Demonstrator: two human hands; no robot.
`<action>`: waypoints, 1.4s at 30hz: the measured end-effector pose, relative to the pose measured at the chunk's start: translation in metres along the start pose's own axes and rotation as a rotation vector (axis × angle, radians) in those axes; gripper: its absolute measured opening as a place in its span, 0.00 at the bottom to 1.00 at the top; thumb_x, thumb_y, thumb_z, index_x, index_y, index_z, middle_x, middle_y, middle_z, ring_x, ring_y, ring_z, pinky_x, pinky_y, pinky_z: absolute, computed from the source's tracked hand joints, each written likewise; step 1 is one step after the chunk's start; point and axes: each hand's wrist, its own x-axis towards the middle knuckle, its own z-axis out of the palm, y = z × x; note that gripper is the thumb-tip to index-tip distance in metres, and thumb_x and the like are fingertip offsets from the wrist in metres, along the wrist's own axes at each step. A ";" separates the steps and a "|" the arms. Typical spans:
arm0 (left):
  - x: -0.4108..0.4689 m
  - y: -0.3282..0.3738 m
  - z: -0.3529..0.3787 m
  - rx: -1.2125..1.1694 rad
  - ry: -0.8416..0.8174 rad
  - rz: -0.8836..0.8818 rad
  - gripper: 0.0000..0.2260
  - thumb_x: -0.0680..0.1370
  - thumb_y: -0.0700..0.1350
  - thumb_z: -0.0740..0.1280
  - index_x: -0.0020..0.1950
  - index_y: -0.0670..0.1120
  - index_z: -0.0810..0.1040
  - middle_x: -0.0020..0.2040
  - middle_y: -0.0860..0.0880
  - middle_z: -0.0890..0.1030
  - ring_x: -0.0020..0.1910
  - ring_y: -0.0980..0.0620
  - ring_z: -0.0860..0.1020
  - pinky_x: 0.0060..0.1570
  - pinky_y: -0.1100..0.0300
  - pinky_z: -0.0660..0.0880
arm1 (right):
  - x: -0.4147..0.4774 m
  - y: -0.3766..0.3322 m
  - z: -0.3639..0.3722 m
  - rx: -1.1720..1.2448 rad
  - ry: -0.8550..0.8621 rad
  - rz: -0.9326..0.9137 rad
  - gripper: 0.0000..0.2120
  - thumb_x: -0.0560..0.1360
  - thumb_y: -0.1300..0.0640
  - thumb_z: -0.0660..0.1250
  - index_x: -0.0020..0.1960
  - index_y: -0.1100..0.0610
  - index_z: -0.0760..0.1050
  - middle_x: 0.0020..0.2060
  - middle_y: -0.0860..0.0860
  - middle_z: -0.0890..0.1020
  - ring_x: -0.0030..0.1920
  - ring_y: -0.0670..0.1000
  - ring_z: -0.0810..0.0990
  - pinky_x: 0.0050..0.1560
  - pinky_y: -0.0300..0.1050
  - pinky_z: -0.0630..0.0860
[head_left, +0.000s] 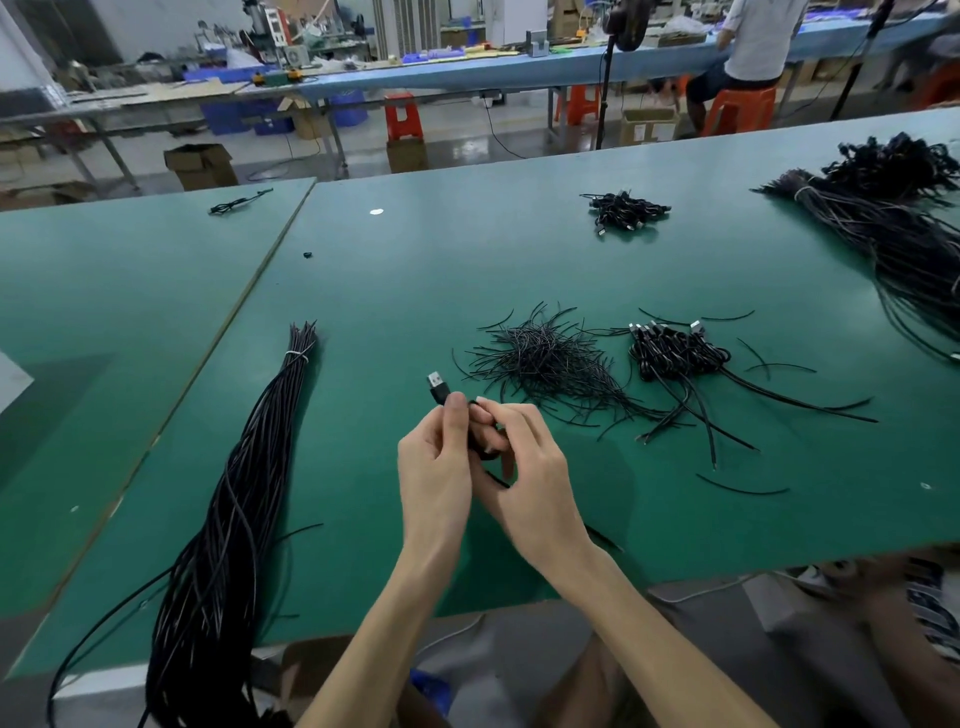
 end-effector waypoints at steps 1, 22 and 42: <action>0.000 -0.003 -0.003 -0.015 -0.001 -0.005 0.21 0.86 0.51 0.61 0.38 0.41 0.80 0.33 0.46 0.82 0.35 0.52 0.80 0.42 0.62 0.77 | 0.000 0.000 -0.001 -0.023 0.003 -0.016 0.24 0.75 0.64 0.76 0.69 0.61 0.76 0.57 0.49 0.78 0.55 0.38 0.77 0.58 0.31 0.73; 0.022 -0.014 -0.052 -0.042 -0.199 -0.206 0.13 0.79 0.50 0.68 0.48 0.40 0.85 0.49 0.32 0.84 0.46 0.40 0.86 0.48 0.54 0.84 | -0.001 0.007 0.004 -0.070 -0.187 -0.015 0.24 0.80 0.61 0.69 0.76 0.57 0.72 0.61 0.47 0.74 0.52 0.34 0.71 0.59 0.33 0.71; 0.007 -0.028 -0.038 0.670 -0.093 0.202 0.11 0.86 0.45 0.59 0.50 0.42 0.78 0.45 0.51 0.73 0.42 0.53 0.76 0.46 0.49 0.75 | -0.004 0.004 0.011 -0.424 -0.282 0.015 0.24 0.83 0.61 0.65 0.77 0.64 0.66 0.62 0.57 0.78 0.59 0.55 0.81 0.59 0.46 0.79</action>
